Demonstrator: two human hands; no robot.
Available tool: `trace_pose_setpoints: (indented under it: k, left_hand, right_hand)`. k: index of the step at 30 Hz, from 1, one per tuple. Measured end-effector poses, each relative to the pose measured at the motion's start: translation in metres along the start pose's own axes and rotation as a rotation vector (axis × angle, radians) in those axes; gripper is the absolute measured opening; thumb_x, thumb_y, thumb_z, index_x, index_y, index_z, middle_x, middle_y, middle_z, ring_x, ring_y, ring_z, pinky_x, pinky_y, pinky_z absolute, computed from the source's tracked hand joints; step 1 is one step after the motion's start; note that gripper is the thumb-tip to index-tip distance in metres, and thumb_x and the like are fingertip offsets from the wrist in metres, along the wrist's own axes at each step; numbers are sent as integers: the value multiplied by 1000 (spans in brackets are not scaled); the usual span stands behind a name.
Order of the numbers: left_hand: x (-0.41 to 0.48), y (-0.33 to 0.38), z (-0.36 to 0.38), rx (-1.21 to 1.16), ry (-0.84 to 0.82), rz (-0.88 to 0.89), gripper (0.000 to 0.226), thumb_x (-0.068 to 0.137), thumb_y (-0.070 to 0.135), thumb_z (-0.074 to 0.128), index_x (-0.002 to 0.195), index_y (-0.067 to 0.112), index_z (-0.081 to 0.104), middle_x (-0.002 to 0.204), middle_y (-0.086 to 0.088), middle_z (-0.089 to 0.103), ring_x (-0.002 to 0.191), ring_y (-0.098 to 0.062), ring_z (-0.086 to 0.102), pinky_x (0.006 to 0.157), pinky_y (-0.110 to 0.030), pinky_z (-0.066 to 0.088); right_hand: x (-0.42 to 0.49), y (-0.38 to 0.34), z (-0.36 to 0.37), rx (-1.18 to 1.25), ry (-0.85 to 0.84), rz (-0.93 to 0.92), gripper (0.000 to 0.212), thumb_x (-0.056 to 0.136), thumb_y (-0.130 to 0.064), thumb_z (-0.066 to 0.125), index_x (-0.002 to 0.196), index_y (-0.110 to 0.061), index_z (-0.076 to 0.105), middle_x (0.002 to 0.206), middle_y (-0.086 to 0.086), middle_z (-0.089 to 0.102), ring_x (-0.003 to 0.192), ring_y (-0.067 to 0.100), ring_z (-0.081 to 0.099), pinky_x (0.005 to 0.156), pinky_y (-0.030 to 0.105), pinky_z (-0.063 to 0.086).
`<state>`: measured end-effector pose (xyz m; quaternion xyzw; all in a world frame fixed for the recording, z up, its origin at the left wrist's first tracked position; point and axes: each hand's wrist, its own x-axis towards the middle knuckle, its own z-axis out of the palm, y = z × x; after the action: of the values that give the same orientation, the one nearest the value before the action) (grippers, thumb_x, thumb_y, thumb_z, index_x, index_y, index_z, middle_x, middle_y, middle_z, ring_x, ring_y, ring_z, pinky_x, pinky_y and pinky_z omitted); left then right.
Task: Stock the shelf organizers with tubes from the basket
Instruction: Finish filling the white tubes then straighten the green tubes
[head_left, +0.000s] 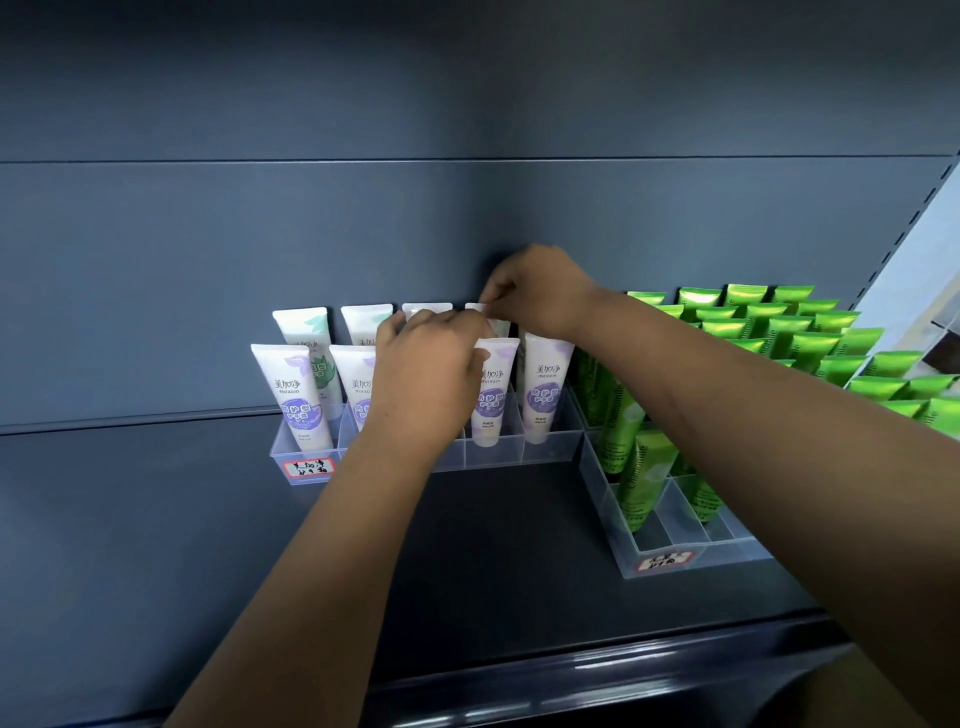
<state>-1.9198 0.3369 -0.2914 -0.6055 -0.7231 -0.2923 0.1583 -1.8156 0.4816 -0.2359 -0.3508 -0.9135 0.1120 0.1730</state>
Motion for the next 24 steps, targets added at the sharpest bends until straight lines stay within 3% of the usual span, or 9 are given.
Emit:
trace_pose_setpoints:
  k: [7, 24]
  left_hand:
    - [0, 0, -2, -13, 19, -11, 14, 88, 24, 70, 102, 24, 70, 93, 4, 73, 101, -28, 62, 102, -44, 38]
    - [-1, -6, -1, -29, 38, -33, 15, 85, 20, 66, 99, 26, 68, 91, 5, 72, 97, -28, 62, 95, -44, 43]
  right_hand:
    - [0, 0, 0, -13, 4, -6, 10, 89, -18, 70, 87, -19, 80, 92, -6, 76, 90, 12, 67, 83, 25, 51]
    - [1, -2, 0, -77, -13, -43, 13, 89, -15, 68, 94, -17, 80, 100, -5, 76, 96, 12, 67, 79, 20, 41]
